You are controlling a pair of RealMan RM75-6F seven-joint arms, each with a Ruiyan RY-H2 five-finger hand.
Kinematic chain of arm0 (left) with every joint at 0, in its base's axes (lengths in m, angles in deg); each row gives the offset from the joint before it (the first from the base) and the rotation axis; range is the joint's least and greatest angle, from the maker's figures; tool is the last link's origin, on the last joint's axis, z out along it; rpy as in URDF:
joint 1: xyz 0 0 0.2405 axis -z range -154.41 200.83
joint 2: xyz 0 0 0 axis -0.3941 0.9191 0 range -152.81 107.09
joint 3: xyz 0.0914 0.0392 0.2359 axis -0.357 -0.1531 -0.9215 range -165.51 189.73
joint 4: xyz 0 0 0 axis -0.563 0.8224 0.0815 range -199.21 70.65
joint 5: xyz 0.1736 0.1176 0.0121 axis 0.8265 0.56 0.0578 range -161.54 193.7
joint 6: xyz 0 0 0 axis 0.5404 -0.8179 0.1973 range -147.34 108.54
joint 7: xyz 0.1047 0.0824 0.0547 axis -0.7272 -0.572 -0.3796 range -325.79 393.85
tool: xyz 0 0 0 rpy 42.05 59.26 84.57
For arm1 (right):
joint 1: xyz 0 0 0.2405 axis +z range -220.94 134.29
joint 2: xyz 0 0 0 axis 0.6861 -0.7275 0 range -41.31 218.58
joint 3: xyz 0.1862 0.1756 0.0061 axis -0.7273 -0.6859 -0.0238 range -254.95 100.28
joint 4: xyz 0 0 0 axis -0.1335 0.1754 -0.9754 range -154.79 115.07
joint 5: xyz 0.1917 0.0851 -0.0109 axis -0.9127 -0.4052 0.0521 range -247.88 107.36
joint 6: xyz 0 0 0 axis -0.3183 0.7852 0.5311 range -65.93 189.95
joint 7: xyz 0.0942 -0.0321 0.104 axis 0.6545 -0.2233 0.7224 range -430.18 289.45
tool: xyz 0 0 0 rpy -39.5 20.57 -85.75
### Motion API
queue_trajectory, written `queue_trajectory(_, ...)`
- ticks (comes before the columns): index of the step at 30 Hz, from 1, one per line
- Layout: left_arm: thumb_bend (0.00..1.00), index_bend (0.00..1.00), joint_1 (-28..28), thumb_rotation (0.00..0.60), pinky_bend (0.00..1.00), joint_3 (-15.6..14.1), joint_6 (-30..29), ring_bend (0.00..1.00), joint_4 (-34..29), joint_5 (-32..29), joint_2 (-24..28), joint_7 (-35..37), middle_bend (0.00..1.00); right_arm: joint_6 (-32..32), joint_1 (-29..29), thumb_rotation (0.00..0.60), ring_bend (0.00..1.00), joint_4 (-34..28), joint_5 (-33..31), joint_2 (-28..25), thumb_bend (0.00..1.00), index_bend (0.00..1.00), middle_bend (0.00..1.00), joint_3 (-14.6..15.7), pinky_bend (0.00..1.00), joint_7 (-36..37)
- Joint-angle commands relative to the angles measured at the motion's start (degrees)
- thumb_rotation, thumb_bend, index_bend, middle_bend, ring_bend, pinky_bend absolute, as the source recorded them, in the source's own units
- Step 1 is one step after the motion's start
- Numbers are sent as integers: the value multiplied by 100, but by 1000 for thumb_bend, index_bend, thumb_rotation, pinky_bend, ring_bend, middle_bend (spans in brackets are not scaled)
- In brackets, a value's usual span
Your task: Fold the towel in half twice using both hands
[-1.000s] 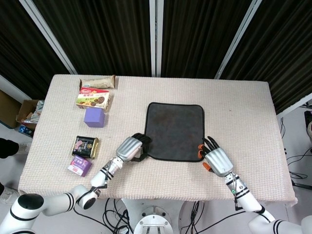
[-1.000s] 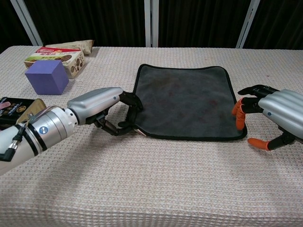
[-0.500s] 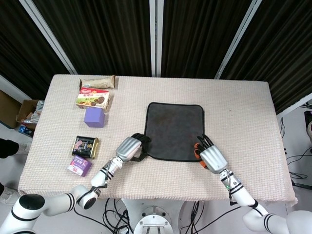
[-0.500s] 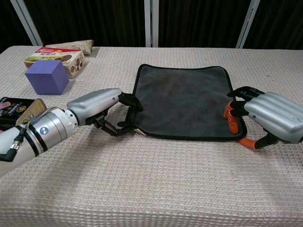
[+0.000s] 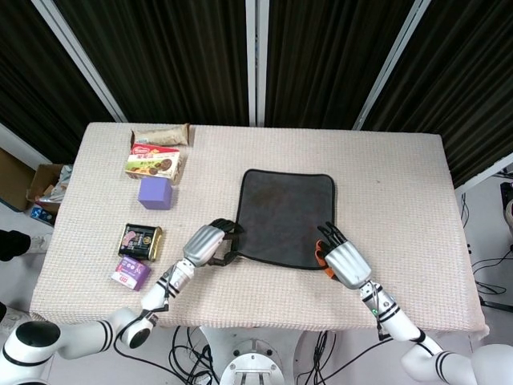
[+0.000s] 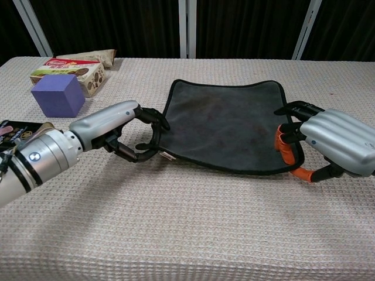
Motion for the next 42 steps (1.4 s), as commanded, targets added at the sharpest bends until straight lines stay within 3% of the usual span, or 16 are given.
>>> queue_trajectory(1, 457, 680, -152, 600, 177, -115, -207, 195, -394, 106, 294, -23, 267, -95, -53, 600, 97, -635, 108, -411, 389, 786, 393, 142, 69, -162)
queue_trajectory(12, 455, 680, -624, 600, 177, -678, -571, 195, -2074, 361, 1431, -540, 267, -398, -336, 600, 97, -1995, 482, -1257, 388, 787, 395, 601, 68, -405)
queue_trajectory(15, 455, 680, -628, 600, 176, -668, -485, 195, -2405, 281, 1623, -666, 267, -420, -386, 600, 97, -2137, 440, -1307, 388, 788, 395, 556, 68, -485)
queue_trajectory(21, 455, 683, -310, 600, 176, -135, 171, 195, -2546, -441, 1606, -806, 267, -37, -344, 600, 96, -2290, -187, -1068, 400, 791, 392, 101, 68, -523)
queue_trajectory(29, 454, 683, 301, 600, 176, 464, 1420, 195, -2164, -1609, 1536, -829, 266, 478, -161, 600, 96, -2306, -1015, -667, 419, 792, 378, -560, 52, -808)
queue_trajectory(42, 455, 682, 1070, 600, 174, 894, 2508, 195, -1122, -2610, 1321, -1000, 266, 784, -13, 600, 95, -2112, -2253, 39, 428, 796, 367, -1329, 32, -1862)
